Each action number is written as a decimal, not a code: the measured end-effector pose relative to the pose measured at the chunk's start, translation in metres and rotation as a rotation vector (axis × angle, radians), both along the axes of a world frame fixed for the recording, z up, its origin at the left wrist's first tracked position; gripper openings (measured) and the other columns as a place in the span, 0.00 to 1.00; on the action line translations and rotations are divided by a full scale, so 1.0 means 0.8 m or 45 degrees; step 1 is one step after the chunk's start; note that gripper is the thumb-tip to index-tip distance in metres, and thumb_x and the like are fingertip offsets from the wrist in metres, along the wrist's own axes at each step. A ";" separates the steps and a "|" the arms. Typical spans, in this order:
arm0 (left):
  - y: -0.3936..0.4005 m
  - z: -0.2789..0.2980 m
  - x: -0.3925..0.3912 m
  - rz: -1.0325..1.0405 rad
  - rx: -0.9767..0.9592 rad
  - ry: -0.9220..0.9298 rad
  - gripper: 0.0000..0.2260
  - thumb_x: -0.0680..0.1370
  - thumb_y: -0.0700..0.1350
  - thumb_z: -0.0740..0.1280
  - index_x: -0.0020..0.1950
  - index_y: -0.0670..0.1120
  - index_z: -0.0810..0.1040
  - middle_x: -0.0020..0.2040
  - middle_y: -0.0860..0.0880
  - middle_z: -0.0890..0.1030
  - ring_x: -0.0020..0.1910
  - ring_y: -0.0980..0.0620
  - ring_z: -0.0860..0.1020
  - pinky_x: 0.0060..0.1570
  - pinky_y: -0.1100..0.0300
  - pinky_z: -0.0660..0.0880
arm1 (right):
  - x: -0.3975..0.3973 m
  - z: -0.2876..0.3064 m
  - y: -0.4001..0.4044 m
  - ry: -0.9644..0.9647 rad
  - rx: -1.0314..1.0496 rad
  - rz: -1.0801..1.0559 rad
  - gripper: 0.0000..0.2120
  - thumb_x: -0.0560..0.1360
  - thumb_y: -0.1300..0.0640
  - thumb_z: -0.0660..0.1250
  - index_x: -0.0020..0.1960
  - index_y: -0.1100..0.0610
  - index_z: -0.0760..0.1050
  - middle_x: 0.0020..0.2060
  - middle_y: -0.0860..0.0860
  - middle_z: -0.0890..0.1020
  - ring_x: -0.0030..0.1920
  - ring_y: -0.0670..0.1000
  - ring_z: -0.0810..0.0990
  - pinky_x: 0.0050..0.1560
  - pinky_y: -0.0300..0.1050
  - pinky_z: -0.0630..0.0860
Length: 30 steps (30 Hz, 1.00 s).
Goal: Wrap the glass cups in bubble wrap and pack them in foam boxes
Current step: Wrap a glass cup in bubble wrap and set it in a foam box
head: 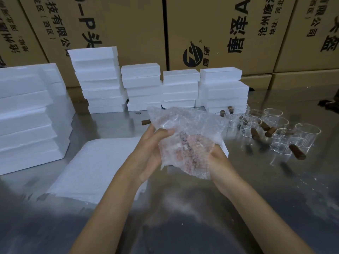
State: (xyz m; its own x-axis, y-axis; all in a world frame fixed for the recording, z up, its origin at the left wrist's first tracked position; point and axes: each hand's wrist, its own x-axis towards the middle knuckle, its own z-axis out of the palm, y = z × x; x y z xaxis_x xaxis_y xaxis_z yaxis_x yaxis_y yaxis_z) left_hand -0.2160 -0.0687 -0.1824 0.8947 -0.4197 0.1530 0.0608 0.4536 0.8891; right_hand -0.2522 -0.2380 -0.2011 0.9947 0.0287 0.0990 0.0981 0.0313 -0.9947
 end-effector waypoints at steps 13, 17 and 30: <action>0.005 0.000 0.006 0.363 -0.046 0.102 0.23 0.74 0.40 0.72 0.70 0.41 0.75 0.65 0.41 0.79 0.65 0.39 0.77 0.66 0.44 0.73 | 0.016 0.013 -0.037 -0.237 0.264 -0.644 0.08 0.80 0.64 0.64 0.52 0.62 0.82 0.36 0.55 0.84 0.35 0.47 0.81 0.39 0.39 0.78; 0.007 0.003 0.006 0.357 -0.263 0.204 0.18 0.77 0.42 0.70 0.67 0.43 0.77 0.67 0.41 0.78 0.66 0.40 0.77 0.68 0.44 0.72 | 0.019 0.011 -0.052 -0.094 0.324 -0.243 0.12 0.77 0.72 0.62 0.57 0.61 0.74 0.47 0.58 0.81 0.45 0.56 0.79 0.49 0.46 0.74; -0.026 -0.019 -0.004 0.126 0.328 0.107 0.35 0.60 0.45 0.81 0.65 0.43 0.74 0.57 0.46 0.84 0.58 0.45 0.82 0.58 0.50 0.77 | 0.026 0.006 -0.048 0.066 0.386 -0.332 0.07 0.77 0.70 0.63 0.44 0.62 0.77 0.33 0.52 0.83 0.38 0.52 0.80 0.40 0.44 0.77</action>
